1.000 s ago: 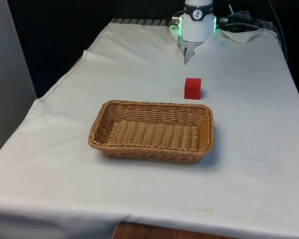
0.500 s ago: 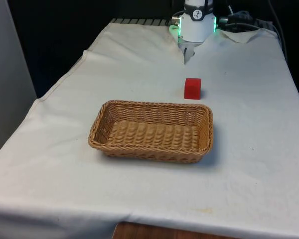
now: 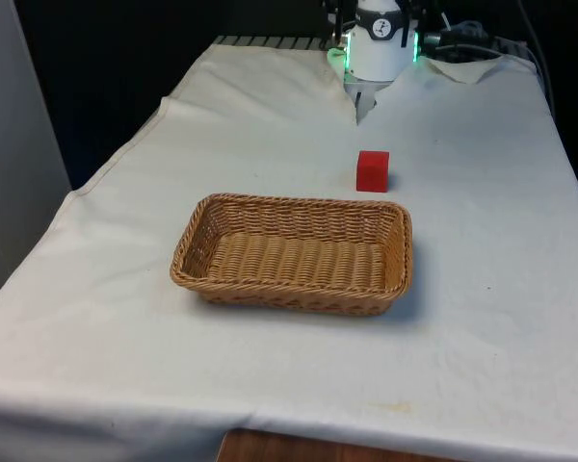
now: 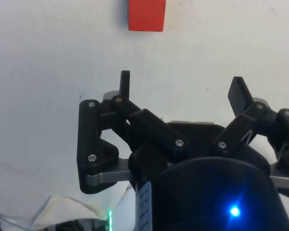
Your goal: Pick up the cube and place it into the basket.
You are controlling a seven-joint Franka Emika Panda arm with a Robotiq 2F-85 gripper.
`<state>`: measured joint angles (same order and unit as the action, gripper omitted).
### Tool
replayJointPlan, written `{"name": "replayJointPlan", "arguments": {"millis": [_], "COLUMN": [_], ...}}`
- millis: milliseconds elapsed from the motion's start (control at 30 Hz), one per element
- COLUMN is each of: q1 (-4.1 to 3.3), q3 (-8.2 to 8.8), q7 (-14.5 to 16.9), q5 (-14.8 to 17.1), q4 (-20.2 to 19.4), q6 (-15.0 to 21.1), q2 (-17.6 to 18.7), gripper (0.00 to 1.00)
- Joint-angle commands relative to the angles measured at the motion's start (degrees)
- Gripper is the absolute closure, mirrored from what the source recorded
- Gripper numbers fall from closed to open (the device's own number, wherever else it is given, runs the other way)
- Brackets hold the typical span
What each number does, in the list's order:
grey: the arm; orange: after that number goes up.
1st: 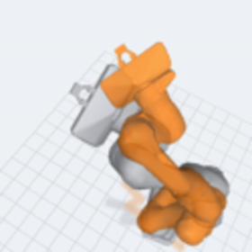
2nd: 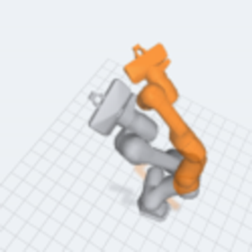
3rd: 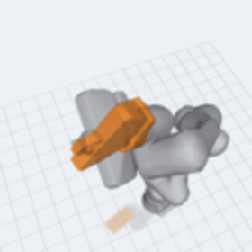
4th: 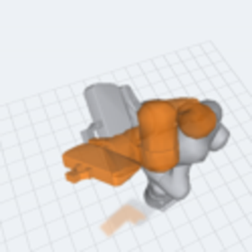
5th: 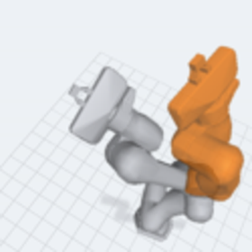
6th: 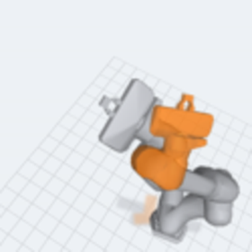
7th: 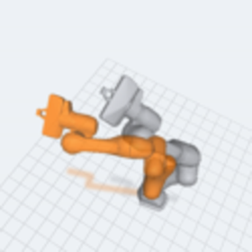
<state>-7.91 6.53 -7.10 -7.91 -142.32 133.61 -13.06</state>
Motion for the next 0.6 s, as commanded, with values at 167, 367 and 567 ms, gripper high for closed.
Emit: {"name": "replayJointPlan", "arguments": {"millis": [167,367,567], "q1": [-0.29,-0.29,-0.23], "q3": [0.29,0.23,0.23], "q7": [1.66,3.27,4.76], "q5": [1.66,3.09,4.30], "q4": [-0.46,-0.23,-0.17], "q6": [2.06,3.04,4.24], "q2": [1.26,2.86,4.64], "gripper": [0.00,0.00,0.00]}}
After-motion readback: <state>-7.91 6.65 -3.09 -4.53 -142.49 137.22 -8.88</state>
